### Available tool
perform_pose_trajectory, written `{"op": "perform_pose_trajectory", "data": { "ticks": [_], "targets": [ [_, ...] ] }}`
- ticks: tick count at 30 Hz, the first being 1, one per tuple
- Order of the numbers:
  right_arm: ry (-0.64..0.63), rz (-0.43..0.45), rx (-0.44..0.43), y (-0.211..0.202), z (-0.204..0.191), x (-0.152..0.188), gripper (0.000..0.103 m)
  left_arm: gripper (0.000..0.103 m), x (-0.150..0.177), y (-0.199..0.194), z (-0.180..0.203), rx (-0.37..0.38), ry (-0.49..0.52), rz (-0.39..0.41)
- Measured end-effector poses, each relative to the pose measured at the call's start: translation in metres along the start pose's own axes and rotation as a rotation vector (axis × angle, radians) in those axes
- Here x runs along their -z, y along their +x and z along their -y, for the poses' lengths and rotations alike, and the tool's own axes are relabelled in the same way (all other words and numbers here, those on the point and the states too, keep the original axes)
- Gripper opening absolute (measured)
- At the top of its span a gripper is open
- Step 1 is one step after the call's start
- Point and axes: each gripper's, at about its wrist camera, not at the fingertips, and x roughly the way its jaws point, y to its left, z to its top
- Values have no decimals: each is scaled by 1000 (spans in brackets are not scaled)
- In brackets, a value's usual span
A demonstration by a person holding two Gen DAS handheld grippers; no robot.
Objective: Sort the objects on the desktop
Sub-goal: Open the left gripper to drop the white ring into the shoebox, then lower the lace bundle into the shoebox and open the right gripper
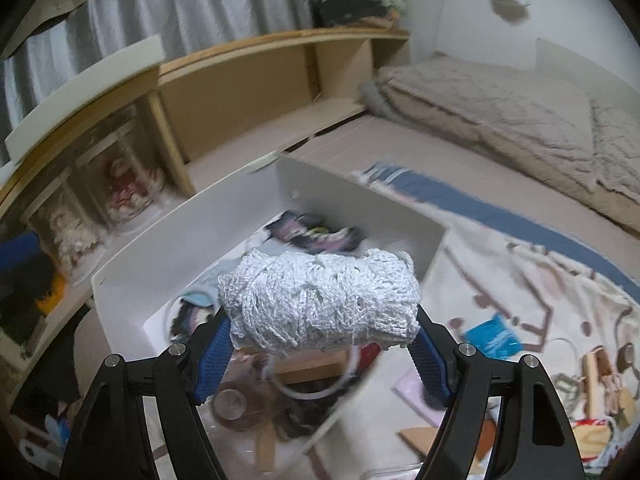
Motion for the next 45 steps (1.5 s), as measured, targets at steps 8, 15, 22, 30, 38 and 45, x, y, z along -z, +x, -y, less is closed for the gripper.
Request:
{"op": "perform_pose_trajectory", "data": {
  "ticks": [8,15,22,30,38,45],
  "targets": [
    [-34,-89,-74,29,-42,11,79,95,0,-29,-26,3,-103,56],
    [-72,-151,-123,42,-67,26,79,95,2,-27,-32,-7,-114,50],
    [-34,-98,-168,31,-63,23,103,98,5,-21,-37,-35,-118,35],
    [41,-46,-140,21,-41,15,103,98,5,-22,-37,-31,-126,39],
    [42,-4,-87,1,-23,10,103,98,4,-22,-31,-32,-114,47],
    [12,52,-75,-34,-16,2,103,98,4,-22,-29,-37,-108,48]
  ]
}}
